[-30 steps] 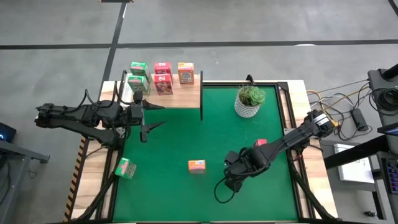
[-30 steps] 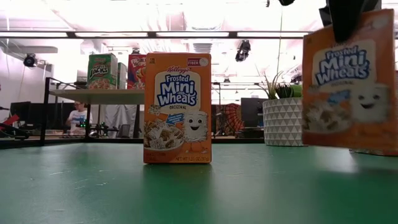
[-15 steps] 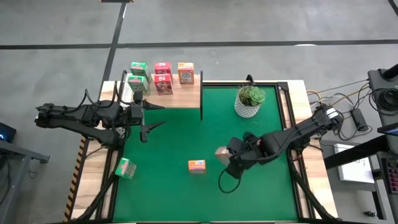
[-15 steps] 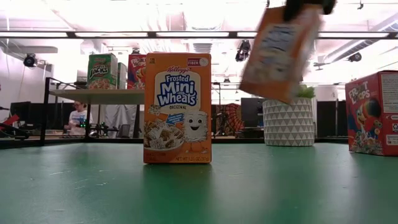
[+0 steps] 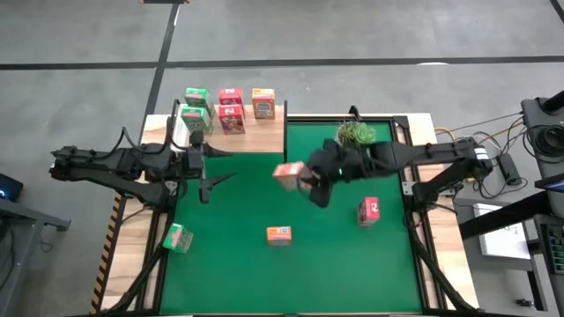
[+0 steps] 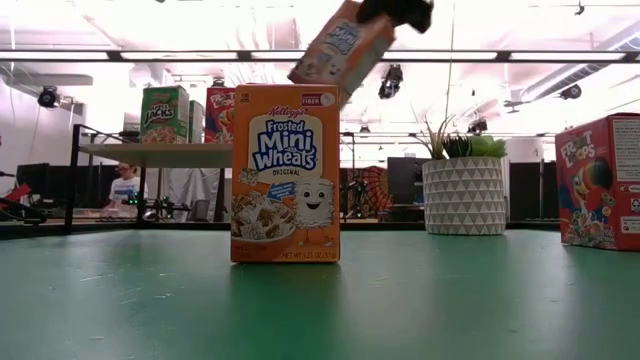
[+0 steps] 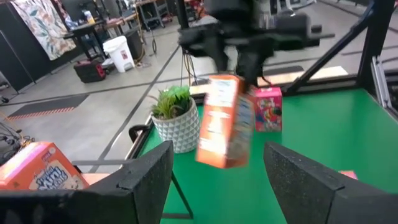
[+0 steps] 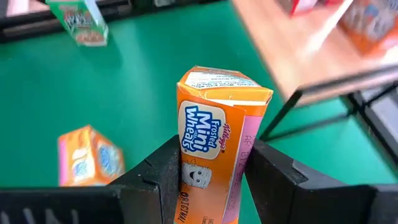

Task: Stack cereal on shelf
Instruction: Put the right orange cereal box on the shelf aligned with the other orange cereal box

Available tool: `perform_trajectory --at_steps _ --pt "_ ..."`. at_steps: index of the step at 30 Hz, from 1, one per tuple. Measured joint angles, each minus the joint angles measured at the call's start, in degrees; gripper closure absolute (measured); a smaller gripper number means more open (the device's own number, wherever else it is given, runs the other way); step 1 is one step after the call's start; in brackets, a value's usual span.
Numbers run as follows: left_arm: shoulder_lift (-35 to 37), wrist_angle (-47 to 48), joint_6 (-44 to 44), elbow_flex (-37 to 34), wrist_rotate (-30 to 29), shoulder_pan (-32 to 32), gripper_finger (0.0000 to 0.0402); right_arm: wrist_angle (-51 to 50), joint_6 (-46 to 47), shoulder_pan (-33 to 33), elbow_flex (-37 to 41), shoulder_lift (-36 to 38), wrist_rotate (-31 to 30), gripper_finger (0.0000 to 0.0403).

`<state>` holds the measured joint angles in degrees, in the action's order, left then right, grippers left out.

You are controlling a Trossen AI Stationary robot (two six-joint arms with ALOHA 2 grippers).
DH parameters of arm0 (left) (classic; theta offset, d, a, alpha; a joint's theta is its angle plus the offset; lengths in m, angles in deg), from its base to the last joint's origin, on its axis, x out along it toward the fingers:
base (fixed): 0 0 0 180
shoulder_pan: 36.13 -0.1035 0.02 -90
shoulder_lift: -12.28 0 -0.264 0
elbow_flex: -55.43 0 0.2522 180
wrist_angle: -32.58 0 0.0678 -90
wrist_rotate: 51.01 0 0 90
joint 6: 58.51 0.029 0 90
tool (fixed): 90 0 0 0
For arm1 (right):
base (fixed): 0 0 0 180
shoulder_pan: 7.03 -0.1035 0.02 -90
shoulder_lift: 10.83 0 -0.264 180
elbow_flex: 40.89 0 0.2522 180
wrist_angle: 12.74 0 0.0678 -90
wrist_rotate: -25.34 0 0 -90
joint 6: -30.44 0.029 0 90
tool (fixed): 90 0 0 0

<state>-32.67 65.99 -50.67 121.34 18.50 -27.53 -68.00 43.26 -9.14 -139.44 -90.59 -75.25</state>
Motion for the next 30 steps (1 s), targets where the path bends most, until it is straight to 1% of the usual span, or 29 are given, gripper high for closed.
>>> perform_trajectory --at_steps 2,6,9,16,20,23,26,30 --pt "0.0 0.5 0.0 -0.4 0.0 0.0 0.0169 0.4 -3.6 3.1 -1.0 -0.3 2.6 0.0255" --pt "-0.1 0.6 0.0 -1.9 0.0 0.0 0.0169 -0.3 -10.4 8.3 -5.3 -2.1 3.9 0.0255" --pt "-0.3 -0.4 0.0 -4.0 0.0 -0.1 0.0169 -0.3 -14.9 11.0 -9.3 -3.9 6.1 0.0255" --pt "-0.2 -6.6 0.0 -9.0 0.0 -0.1 0.0169 -4.9 -24.2 15.1 -22.0 -10.2 6.5 0.0255" --pt "-0.2 -7.3 -0.6 -9.4 -0.3 -0.1 0.0169 -9.3 -29.2 16.7 -30.2 -15.3 6.6 0.0255" --pt "-0.2 -7.9 -1.0 -9.4 -2.4 -0.1 0.0169 -12.4 -32.8 17.7 -35.4 -19.0 6.6 0.0255" --pt "-0.2 -8.2 -1.1 -9.4 -3.6 -0.1 0.0169 -14.8 -36.2 18.7 -39.8 -22.7 6.5 0.0255" --pt "-0.2 -8.2 -1.8 -9.4 -3.7 -0.1 0.0169 -17.0 -39.5 19.9 -44.1 -26.9 6.6 0.0255"
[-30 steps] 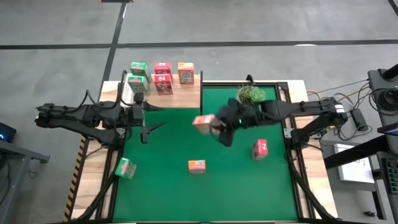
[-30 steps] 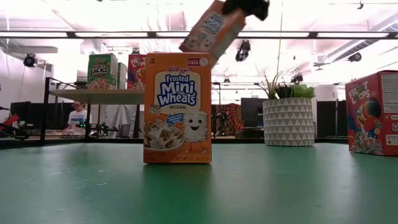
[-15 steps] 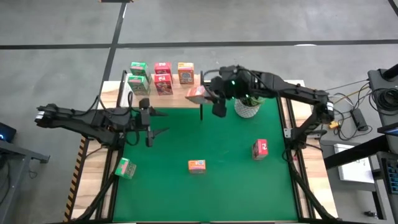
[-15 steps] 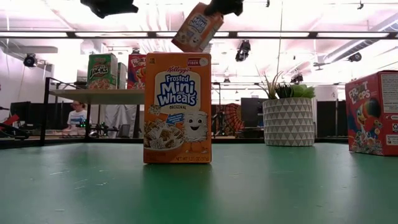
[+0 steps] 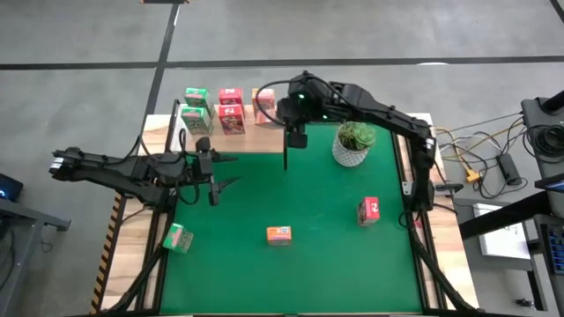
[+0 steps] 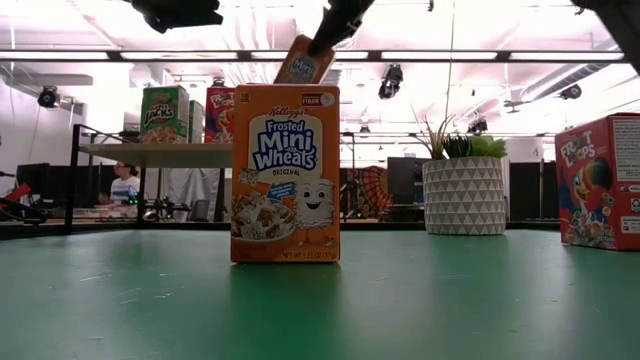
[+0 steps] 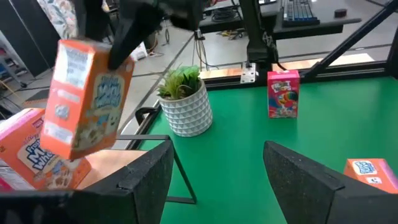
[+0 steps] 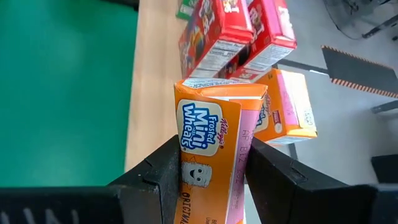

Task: Stack cereal on shelf
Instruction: Put the right orange cereal box on the shelf aligned with the other orange cereal box

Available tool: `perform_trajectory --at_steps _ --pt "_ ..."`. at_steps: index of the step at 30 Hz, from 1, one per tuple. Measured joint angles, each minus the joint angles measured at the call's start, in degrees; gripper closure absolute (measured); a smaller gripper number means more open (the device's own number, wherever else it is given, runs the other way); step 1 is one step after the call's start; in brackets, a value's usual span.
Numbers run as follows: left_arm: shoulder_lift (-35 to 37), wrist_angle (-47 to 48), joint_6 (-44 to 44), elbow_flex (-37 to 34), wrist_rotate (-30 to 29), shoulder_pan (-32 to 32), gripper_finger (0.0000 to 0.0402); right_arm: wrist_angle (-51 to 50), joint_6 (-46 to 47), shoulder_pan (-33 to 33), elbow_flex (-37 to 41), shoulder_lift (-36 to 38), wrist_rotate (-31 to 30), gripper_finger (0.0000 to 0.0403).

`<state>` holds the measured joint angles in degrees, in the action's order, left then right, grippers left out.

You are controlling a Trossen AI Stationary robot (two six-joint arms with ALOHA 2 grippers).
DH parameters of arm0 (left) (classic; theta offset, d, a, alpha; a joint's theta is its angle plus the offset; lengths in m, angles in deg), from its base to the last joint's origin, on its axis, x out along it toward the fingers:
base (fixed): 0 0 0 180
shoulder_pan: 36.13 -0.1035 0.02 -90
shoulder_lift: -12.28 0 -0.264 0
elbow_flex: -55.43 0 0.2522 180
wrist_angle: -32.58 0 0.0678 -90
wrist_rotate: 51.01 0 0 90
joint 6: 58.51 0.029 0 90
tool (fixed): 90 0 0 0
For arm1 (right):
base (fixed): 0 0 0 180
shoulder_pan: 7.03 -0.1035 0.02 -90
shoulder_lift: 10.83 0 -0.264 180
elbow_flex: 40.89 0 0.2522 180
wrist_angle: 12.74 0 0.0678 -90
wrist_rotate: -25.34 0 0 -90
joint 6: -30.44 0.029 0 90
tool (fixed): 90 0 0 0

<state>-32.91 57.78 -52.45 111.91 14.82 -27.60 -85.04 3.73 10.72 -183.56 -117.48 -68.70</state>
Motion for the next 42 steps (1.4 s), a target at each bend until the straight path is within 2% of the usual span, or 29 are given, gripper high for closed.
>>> perform_trajectory --at_steps 11,15,27,42 --pt "0.0 0.0 -0.6 0.3 -0.2 0.0 0.0169 -1.3 -4.8 1.7 -3.1 -6.7 0.0 0.0255" --pt "0.0 0.0 -0.2 0.3 -0.9 0.0 0.0169 -1.1 -4.8 1.7 -2.8 -6.8 0.0 0.0249" --pt "0.0 0.0 -0.2 0.3 -0.9 0.0 0.0169 -0.7 -4.4 1.8 -2.7 -6.7 0.0 0.0196" --pt "-0.2 0.0 -0.8 0.3 -0.9 0.0 0.0169 -0.8 -4.7 0.1 -6.1 -5.4 0.0 0.0198"
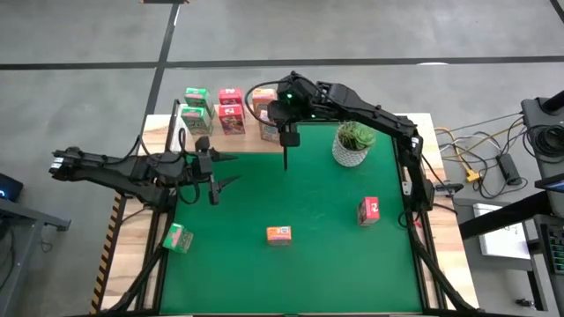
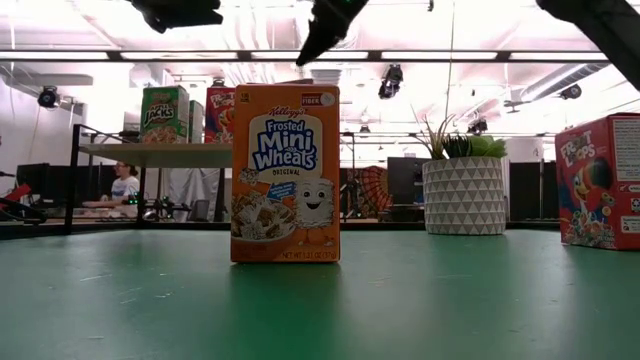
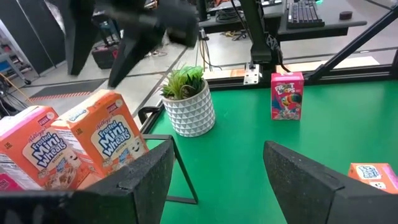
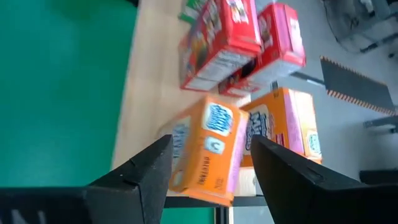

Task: Stack cereal on shelf
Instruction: Put the right orange cereal box on the shelf aligned with the other orange cereal box

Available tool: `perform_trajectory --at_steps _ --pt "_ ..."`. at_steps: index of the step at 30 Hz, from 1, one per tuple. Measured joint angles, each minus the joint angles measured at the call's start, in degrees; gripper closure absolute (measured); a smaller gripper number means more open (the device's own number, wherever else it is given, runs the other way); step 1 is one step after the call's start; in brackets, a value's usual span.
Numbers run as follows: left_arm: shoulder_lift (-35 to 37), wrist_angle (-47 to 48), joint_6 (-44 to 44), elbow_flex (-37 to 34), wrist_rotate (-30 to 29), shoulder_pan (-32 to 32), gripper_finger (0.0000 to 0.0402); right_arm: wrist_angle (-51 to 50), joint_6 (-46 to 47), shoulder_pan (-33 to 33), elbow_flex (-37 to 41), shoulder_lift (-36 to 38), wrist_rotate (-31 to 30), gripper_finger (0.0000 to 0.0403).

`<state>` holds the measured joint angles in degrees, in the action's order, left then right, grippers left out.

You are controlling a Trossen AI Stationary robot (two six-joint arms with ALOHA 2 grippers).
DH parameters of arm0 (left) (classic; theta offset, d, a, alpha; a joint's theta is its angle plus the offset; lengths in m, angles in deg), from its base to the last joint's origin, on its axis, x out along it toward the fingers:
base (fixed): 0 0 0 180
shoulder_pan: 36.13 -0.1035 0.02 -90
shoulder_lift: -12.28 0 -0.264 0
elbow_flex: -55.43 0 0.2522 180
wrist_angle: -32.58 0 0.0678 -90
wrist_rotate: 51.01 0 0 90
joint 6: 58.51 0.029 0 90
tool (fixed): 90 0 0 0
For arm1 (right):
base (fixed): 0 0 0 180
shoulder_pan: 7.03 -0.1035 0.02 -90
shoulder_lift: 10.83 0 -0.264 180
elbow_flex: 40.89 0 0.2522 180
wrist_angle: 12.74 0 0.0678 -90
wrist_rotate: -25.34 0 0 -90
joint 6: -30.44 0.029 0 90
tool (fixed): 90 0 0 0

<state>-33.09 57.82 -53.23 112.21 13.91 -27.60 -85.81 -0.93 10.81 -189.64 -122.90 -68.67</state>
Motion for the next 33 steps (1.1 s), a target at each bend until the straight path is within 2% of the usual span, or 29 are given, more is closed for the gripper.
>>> perform_trajectory --at_steps 6,9,14,18,24,28,33 --pt "-1.0 0.0 -0.4 0.0 0.0 0.0 0.0169 -4.5 0.3 -2.0 0.1 3.4 0.1 0.0247" --pt "-1.4 -0.5 -0.5 0.0 0.0 0.0 0.0169 -9.1 1.5 -2.6 0.1 4.4 0.8 0.0295" --pt "-1.5 -1.2 -0.5 0.0 0.0 0.0 0.0169 -16.1 3.7 -2.5 0.5 4.2 5.7 0.0382" --pt "-1.5 -1.6 -0.5 0.0 0.0 0.0 0.0169 -15.0 4.5 -2.5 3.4 3.8 5.7 0.039" --pt "-1.5 -1.6 -1.0 0.0 0.0 0.0 0.0169 -7.7 4.2 -1.1 10.4 3.7 5.4 0.0391" --pt "-1.5 -1.5 -1.4 0.0 0.1 0.0 0.0169 -2.8 3.7 0.1 13.9 3.6 1.1 0.0391" --pt "-1.5 -1.5 -1.4 0.0 0.1 0.0 0.0169 2.6 2.3 1.1 15.5 3.6 0.9 0.0391"
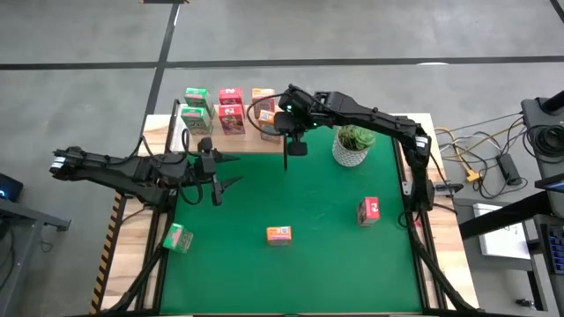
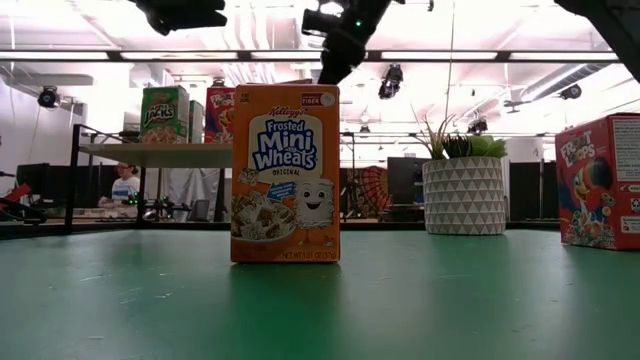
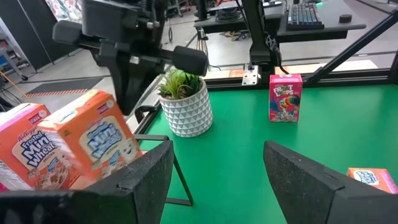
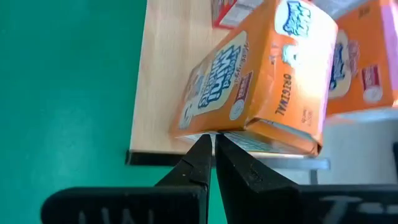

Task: Stack cereal on shelf
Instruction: Put the right orange cereal box on the shelf aligned with the other orange cereal box

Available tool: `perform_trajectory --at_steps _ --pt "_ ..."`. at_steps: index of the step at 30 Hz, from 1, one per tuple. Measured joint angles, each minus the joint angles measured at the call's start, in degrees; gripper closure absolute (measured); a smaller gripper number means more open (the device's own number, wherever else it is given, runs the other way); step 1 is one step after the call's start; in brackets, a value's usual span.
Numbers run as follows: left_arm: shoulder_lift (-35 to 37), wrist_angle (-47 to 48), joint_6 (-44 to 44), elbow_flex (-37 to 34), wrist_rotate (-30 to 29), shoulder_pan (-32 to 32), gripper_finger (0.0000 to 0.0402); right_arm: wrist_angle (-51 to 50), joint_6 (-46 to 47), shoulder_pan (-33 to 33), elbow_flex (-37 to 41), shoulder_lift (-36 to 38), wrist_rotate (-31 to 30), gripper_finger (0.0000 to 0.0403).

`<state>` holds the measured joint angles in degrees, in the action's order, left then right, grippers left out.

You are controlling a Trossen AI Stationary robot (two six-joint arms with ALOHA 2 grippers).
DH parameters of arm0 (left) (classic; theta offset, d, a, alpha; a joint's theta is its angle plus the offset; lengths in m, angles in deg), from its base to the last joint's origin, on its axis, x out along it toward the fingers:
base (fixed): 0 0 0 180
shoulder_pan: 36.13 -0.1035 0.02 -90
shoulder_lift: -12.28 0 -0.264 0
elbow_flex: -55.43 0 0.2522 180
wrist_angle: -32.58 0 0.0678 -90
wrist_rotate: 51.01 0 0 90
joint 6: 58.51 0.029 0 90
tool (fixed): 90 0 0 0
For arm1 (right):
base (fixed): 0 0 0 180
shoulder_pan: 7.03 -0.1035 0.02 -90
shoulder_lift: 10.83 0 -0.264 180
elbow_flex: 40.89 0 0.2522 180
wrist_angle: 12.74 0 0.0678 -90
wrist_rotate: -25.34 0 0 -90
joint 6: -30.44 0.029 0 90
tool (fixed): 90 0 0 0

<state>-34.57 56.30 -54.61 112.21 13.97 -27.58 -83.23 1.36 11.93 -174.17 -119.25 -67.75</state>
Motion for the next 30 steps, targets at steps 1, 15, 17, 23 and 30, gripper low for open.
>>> perform_trajectory --at_steps 1,15,17,23,30 --pt "0.0 0.0 0.0 0.0 0.0 0.0 0.0169 1.0 -0.3 0.2 0.3 0.0 0.0 0.039" --pt "0.0 -0.1 0.0 0.0 0.0 0.0 0.0169 6.4 -3.1 0.9 1.6 0.0 -3.5 0.039" --pt "0.0 -0.1 -0.1 0.0 0.0 0.0 0.0169 5.4 -2.7 0.9 1.6 0.0 -3.5 0.039" --pt "0.0 -0.1 -0.5 0.0 0.0 0.0 0.0169 0.1 0.7 0.8 1.6 0.3 1.2 0.039" --pt "0.0 -0.1 -0.4 0.0 0.1 0.0 0.0169 7.9 1.1 0.4 6.2 0.4 6.5 0.039"
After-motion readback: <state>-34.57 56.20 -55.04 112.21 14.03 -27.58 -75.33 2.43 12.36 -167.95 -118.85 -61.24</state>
